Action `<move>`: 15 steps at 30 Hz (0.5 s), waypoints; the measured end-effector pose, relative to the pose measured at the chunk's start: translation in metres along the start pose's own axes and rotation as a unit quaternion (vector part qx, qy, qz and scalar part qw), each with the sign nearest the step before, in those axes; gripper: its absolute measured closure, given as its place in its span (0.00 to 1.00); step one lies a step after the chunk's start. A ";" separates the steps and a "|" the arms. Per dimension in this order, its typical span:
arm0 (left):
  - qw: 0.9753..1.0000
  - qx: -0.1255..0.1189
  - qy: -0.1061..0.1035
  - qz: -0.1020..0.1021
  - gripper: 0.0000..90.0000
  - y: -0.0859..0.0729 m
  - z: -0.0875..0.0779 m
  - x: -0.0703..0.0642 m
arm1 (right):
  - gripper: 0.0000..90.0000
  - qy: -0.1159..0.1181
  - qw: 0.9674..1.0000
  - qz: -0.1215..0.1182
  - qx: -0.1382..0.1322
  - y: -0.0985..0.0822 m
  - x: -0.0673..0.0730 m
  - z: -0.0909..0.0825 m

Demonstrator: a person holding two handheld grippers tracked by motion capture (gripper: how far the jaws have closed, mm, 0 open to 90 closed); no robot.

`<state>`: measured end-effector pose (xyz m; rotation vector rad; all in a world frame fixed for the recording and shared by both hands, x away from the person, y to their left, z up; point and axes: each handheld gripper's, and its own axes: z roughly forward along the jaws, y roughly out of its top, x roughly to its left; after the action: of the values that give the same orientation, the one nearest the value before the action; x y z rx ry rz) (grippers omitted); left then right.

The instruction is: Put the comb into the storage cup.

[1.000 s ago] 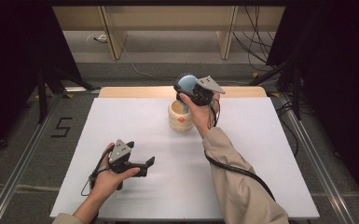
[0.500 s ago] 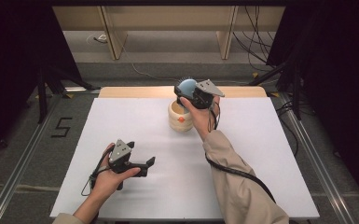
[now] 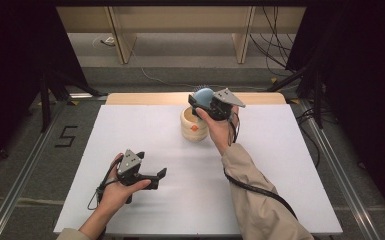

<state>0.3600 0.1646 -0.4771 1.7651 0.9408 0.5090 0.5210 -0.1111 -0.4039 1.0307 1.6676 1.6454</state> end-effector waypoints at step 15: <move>1.000 0.000 0.001 0.000 0.00 0.000 0.000 0.000 | 0.17 0.002 1.000 0.006 0.014 0.000 -0.002 -0.014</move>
<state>0.3600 0.1651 -0.4773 1.7647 0.9432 0.5106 0.5104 -0.1202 -0.4036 1.0541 1.6951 1.6364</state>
